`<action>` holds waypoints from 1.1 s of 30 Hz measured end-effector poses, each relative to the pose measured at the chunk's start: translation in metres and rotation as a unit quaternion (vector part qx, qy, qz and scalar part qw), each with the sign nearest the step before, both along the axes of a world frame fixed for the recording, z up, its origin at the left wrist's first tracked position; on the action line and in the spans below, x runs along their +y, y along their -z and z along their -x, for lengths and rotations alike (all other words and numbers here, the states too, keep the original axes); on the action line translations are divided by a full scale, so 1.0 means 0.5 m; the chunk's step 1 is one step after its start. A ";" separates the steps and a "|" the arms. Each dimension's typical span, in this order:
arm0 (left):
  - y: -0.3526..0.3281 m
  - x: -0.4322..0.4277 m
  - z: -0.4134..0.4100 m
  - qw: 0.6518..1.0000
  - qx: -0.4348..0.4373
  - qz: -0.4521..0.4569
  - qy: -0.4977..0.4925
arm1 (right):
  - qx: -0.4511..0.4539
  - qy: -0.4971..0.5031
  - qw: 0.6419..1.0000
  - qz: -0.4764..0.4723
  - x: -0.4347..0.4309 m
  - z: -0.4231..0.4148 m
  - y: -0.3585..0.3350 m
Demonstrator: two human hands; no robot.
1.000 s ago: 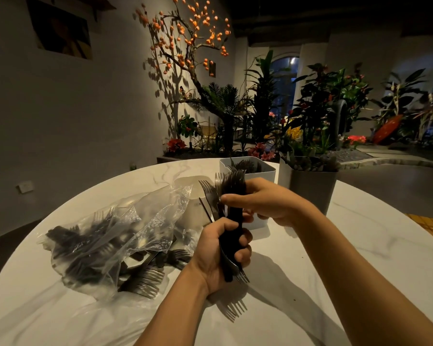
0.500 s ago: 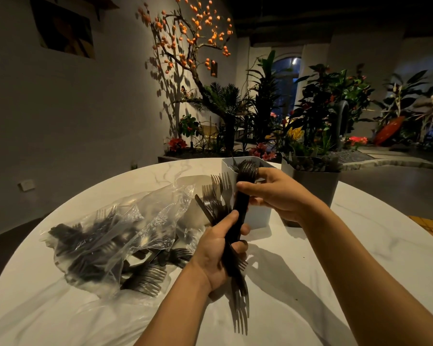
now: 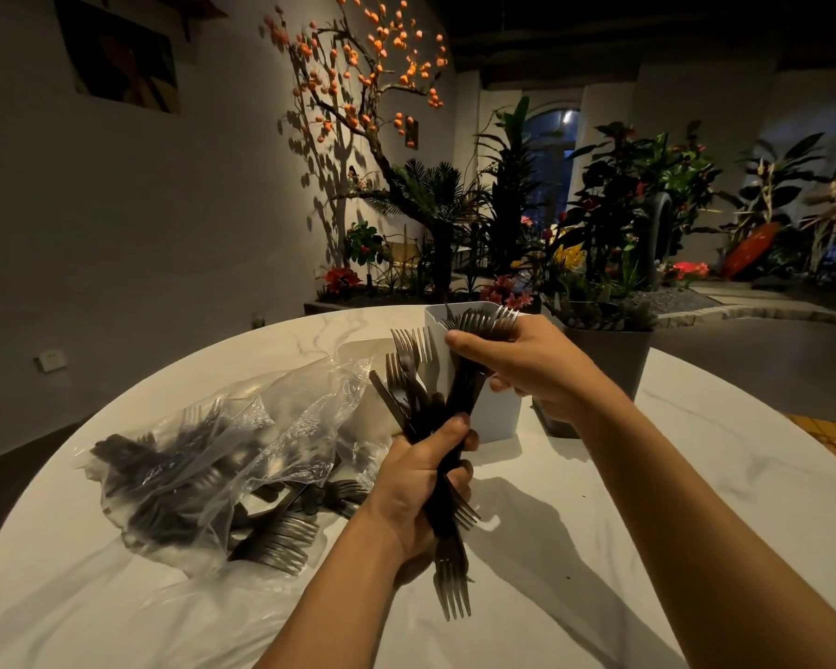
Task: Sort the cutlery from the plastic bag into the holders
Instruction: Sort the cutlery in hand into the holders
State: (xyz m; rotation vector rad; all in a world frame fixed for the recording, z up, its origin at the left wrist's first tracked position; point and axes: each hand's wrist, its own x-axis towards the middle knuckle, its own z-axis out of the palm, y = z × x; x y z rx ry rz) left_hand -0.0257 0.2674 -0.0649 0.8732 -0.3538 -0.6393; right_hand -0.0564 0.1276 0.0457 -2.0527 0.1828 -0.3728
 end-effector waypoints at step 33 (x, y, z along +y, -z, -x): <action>0.004 0.000 -0.012 0.999 0.036 0.008 0.011 | -0.039 -0.066 0.972 -0.222 0.001 -0.003 0.004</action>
